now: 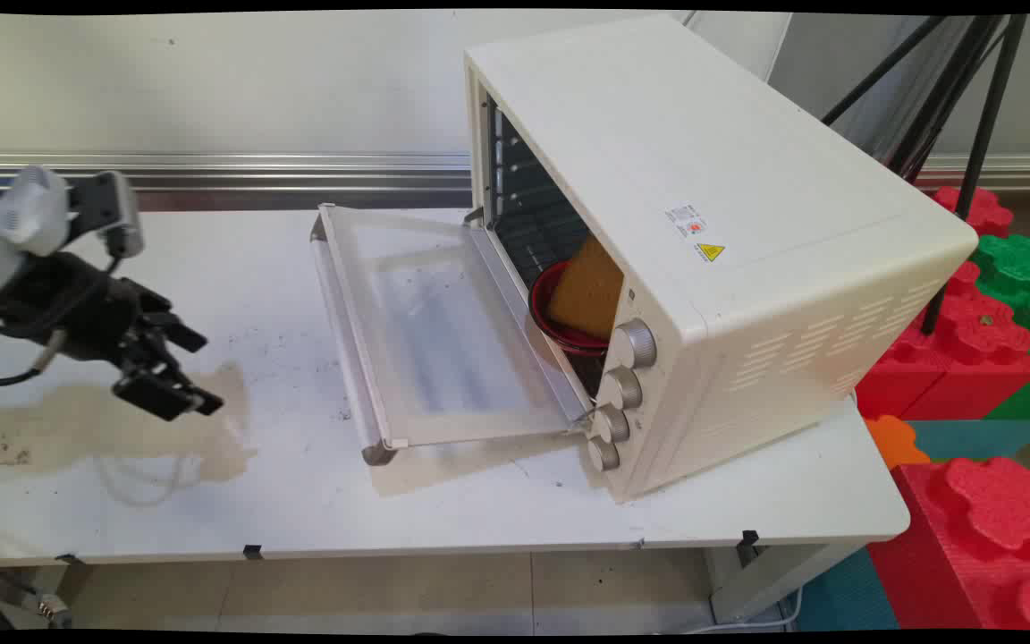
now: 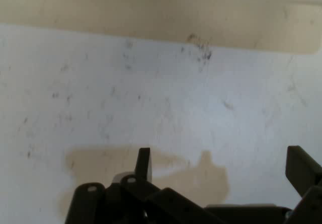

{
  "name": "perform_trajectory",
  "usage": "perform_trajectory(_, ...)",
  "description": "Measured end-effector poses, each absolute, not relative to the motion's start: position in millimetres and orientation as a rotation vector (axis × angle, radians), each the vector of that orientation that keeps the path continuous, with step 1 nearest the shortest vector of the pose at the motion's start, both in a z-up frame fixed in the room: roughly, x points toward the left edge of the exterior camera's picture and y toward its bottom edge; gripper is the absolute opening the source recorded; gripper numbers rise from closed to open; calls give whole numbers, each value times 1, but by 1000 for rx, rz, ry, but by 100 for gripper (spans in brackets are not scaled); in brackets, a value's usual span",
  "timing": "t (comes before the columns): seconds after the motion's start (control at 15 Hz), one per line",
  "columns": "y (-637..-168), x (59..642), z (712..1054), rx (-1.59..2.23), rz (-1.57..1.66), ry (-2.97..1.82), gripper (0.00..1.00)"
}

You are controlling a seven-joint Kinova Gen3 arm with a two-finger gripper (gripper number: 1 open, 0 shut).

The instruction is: Close the oven

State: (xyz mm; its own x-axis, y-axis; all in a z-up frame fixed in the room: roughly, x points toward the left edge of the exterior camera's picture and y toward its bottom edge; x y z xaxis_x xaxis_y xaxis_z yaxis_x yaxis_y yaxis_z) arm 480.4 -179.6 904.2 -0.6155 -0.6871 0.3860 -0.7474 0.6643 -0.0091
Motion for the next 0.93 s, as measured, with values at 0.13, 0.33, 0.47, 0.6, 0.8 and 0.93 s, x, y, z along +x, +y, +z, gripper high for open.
perform_trajectory(0.13,-188,471,901,1111,246,-2535,100)
perform_trajectory(0.33,-202,456,896,1080,261,-2540,100)
perform_trajectory(0.47,-212,447,890,1055,273,-2551,100)
perform_trajectory(0.6,-220,441,883,1022,284,-2570,100)
perform_trajectory(0.8,-226,435,873,985,291,-2595,100)
perform_trajectory(0.93,-229,434,868,969,294,-2601,100)
